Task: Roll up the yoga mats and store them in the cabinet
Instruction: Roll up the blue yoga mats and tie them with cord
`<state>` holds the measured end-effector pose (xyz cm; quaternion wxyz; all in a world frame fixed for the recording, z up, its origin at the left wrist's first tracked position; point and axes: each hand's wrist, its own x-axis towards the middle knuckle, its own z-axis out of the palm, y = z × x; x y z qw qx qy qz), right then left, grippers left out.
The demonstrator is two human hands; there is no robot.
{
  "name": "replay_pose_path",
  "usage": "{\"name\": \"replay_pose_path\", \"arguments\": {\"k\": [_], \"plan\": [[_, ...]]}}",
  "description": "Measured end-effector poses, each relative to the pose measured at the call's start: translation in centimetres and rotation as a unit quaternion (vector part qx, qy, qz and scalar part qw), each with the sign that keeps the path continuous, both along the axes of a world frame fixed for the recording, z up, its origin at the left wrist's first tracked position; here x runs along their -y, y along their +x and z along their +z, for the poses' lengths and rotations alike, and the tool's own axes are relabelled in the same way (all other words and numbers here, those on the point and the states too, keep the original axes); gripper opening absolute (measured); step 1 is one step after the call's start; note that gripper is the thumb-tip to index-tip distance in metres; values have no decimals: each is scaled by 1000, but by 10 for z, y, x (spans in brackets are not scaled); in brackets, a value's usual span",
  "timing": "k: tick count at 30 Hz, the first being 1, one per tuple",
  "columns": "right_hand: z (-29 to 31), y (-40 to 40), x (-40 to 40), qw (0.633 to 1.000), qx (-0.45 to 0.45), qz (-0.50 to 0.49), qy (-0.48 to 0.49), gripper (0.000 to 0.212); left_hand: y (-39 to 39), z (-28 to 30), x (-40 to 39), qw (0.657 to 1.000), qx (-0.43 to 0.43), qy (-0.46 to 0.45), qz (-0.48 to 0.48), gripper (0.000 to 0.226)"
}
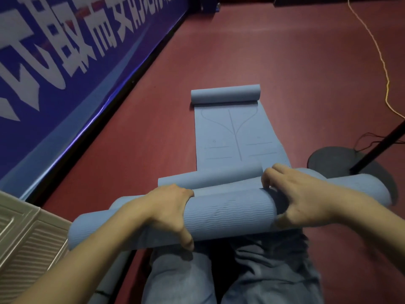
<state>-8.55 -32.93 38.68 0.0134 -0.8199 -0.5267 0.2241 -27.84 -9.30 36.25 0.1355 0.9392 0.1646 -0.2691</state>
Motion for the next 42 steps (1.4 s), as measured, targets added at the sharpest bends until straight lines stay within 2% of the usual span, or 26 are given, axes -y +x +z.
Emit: {"name": "replay_pose_path", "arguments": {"k": [3, 5, 7, 11, 15, 19, 21, 22, 25, 26, 32, 36, 42], "plan": [[3, -16, -1, 996, 86, 33, 14, 47, 3, -8, -8, 999, 24, -36, 2, 79], [7, -24, -1, 990, 136, 45, 16, 42, 4, -13, -11, 998, 47, -26, -20, 77], [10, -30, -2, 988, 151, 40, 12, 43, 4, -14, -13, 997, 69, -42, -13, 77], [3, -29, -8, 989, 146, 30, -8, 56, 4, -10, -22, 990, 120, -69, 16, 98], [-14, -18, -15, 988, 149, 34, -27, 84, 6, -9, -33, 985, 148, -71, 50, 77], [-22, -6, -31, 985, 163, 28, -43, 86, 10, -3, -33, 990, 110, -74, 51, 67], [-23, -3, -37, 984, 170, 26, -54, 88, 6, -1, -27, 991, 115, -56, 31, 61], [-24, -2, -39, 983, 173, 27, -57, 88, 4, -1, -24, 993, 115, -30, 18, 68], [-26, -2, -41, 982, 176, 31, -52, 83, -4, -8, -12, 993, 78, 90, -26, 108], [-27, -1, -41, 983, 177, 32, -50, 80, -4, -10, -9, 990, 63, 120, -29, 113], [-30, 8, -41, 990, 136, 16, -35, 70, 11, -12, 3, 976, 57, 200, -56, 122], [-32, 10, -35, 993, 120, 18, -8, 99, 11, -16, 9, 973, 50, 219, -52, 114], [-28, 11, -18, 993, 114, 16, 23, 84, 6, -15, 17, 971, 101, 216, -33, 83]]}}
